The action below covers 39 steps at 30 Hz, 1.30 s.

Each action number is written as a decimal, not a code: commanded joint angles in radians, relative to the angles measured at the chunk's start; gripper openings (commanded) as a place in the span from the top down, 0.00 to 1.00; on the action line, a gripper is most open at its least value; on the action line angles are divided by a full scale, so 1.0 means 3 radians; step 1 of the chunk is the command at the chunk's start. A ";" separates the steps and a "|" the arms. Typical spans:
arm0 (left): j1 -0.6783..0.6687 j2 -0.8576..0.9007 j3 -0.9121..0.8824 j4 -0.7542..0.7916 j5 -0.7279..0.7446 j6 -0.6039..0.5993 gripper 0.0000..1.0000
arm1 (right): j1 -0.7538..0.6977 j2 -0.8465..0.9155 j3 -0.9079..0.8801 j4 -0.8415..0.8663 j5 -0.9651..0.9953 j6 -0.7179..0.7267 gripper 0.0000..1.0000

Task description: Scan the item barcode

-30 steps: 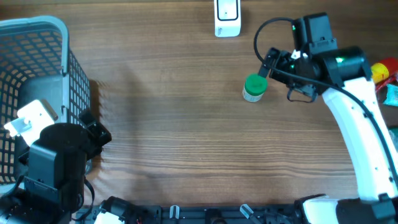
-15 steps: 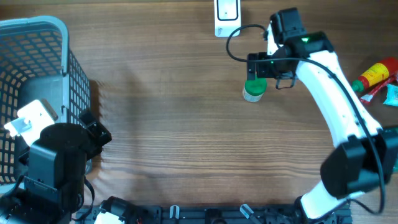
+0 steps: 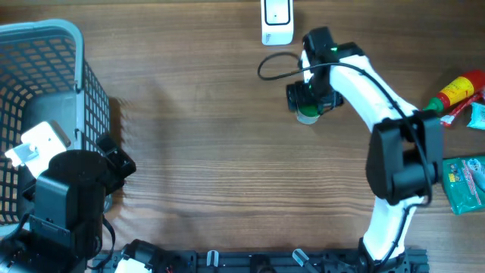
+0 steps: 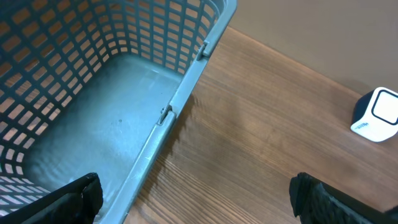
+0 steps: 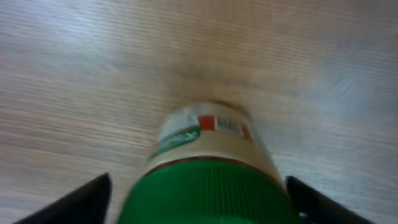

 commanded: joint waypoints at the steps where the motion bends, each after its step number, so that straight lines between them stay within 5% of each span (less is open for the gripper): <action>1: 0.0010 0.0003 0.0028 0.0006 0.0004 -0.0045 0.00 | 0.0006 0.0061 0.0000 -0.0083 0.0300 0.0278 0.25; 3: 0.0010 0.0003 0.0028 0.0008 0.0004 -0.0045 0.00 | 0.0006 0.0061 0.0020 -0.0112 0.0393 0.0607 0.32; 9: 0.0010 0.0003 0.0028 0.0008 0.0004 -0.0045 0.00 | 0.0004 0.0060 0.0121 -0.0403 -0.0098 0.2305 0.31; 11: 0.0010 0.0003 0.0028 0.0008 0.0004 -0.0045 0.00 | 0.0003 0.0058 0.0158 -0.0512 -0.0392 0.3311 0.01; 13: 0.0010 0.0003 0.0028 0.0008 0.0004 -0.0045 0.00 | 0.0004 0.0055 0.0158 -0.0310 -0.1305 0.4215 0.00; 16: 0.0010 0.0003 0.0028 0.0008 0.0004 -0.0046 0.00 | 0.0008 -0.0003 0.0159 -0.0053 -0.1579 0.4410 0.00; 20: 0.0010 0.0003 0.0028 0.0008 0.0004 -0.0045 0.00 | 0.0004 -0.0430 0.0159 -0.0448 -0.1094 0.4355 0.00; 24: 0.0010 0.0003 0.0028 0.0008 0.0004 -0.0045 0.00 | 0.0008 -0.1166 0.0159 -0.0668 -0.0615 0.3803 0.00; 27: 0.0010 0.0003 0.0028 0.0008 0.0004 -0.0045 0.00 | 0.0008 -0.1431 0.0159 -0.0121 0.0056 0.1935 0.00; 30: 0.0010 0.0003 0.0028 0.0008 0.0004 -0.0045 0.00 | 0.0006 -0.1392 0.0156 0.0067 -0.0198 0.0542 0.00; 39: 0.0010 0.0003 0.0028 0.0008 0.0004 -0.0045 0.00 | 0.0006 -0.1371 0.0158 0.0191 -0.0701 0.1164 0.00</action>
